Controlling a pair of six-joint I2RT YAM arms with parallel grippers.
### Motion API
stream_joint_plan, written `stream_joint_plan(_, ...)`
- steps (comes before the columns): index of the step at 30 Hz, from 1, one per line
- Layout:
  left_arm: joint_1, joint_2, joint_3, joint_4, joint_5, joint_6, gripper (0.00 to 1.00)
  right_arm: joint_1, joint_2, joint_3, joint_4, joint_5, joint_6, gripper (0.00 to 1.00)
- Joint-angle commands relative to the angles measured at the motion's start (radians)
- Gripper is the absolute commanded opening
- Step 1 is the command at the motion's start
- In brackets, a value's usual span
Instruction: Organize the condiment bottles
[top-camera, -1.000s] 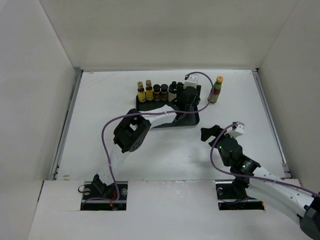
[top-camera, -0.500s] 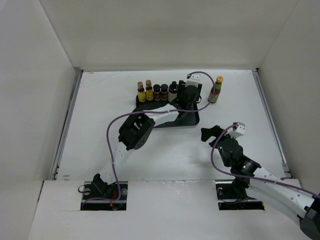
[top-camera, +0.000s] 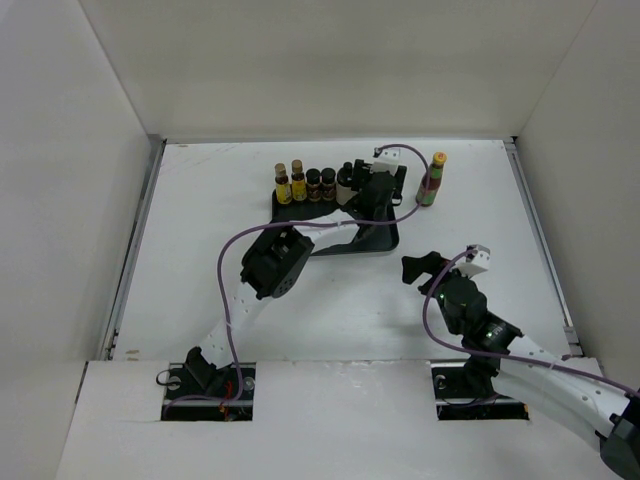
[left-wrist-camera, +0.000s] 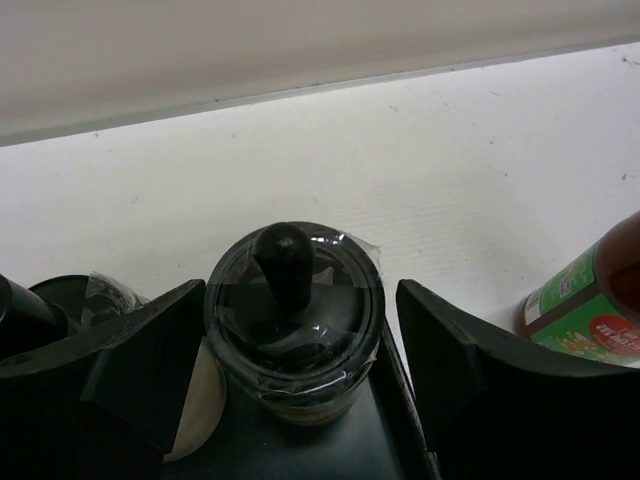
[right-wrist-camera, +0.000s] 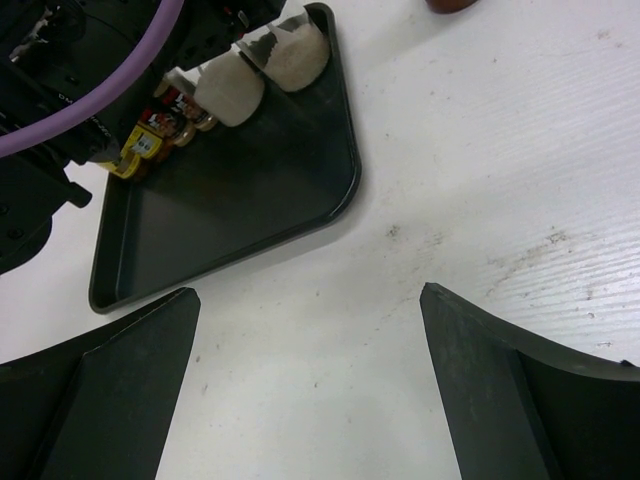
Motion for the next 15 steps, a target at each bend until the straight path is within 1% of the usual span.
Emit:
stream_joint_plan(1, -0.003, -0.038, -0.001, 0.092, -0.022, 0.019, 0.78, 0.006, -0.008, -0.01, 0.029, 0.006, 0.013, 0.99)
stream_joint_plan(4, -0.008, -0.07, -0.047, 0.157, -0.022, 0.031, 0.86, 0.008, -0.005, -0.008, 0.029, 0.006, 0.013, 0.99)
stream_joint_plan(8, -0.019, -0.11, -0.079, 0.197, -0.015, 0.045, 0.91, 0.008, -0.014, -0.008, 0.028, 0.006, 0.013, 0.99)
stream_joint_plan(11, -0.034, -0.143, -0.096, 0.212, -0.008, 0.045, 0.93, 0.011, -0.02, -0.008, 0.023, 0.006, 0.013, 0.99)
stream_joint_plan(15, -0.062, -0.2, -0.107, 0.223, 0.025, 0.045, 0.93, 0.019, -0.033, -0.005, 0.017, 0.009, 0.007, 0.96)
